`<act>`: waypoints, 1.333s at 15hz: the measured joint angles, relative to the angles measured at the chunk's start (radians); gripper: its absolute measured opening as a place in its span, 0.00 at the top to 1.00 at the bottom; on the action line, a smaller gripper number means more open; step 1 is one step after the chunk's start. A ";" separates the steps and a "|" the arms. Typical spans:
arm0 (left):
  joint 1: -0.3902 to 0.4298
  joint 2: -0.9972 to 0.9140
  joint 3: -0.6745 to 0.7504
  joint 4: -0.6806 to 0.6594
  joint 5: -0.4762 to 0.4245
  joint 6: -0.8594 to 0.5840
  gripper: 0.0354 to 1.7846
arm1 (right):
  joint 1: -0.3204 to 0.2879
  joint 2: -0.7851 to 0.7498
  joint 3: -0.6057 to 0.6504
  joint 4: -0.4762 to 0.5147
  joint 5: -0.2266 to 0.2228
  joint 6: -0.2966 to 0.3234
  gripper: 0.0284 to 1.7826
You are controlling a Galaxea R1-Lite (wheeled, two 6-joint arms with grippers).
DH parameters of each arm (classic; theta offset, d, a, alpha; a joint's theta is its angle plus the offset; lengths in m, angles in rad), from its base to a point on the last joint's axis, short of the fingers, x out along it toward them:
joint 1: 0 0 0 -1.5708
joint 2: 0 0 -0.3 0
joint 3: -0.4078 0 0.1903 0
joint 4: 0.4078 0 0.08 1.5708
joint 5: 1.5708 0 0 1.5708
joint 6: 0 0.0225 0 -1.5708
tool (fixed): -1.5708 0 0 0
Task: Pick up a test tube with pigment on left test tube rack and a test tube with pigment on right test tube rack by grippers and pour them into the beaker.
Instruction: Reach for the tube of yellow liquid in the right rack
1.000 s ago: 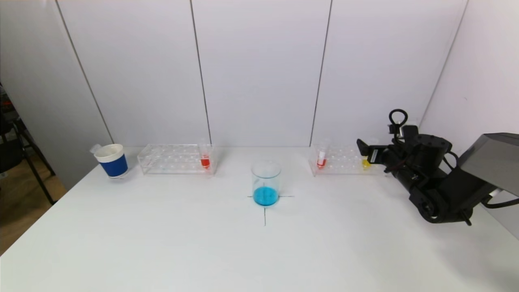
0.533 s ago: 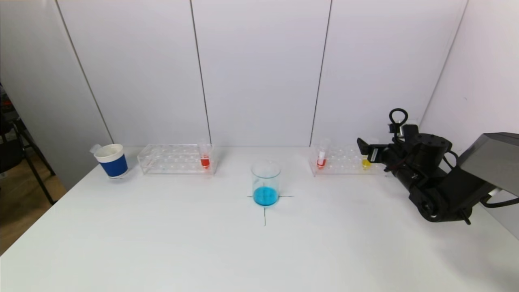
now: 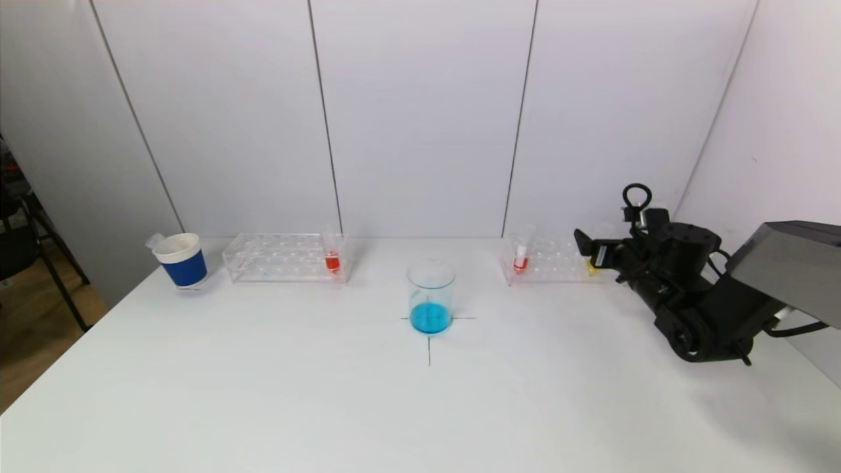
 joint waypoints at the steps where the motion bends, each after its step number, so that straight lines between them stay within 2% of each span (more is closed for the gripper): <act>1: 0.000 0.000 0.000 0.000 0.000 0.000 0.01 | 0.000 0.005 -0.003 0.000 0.000 0.000 0.00; 20: 0.000 0.000 0.000 0.000 0.001 0.000 0.01 | -0.003 0.051 -0.059 0.016 0.000 -0.005 0.00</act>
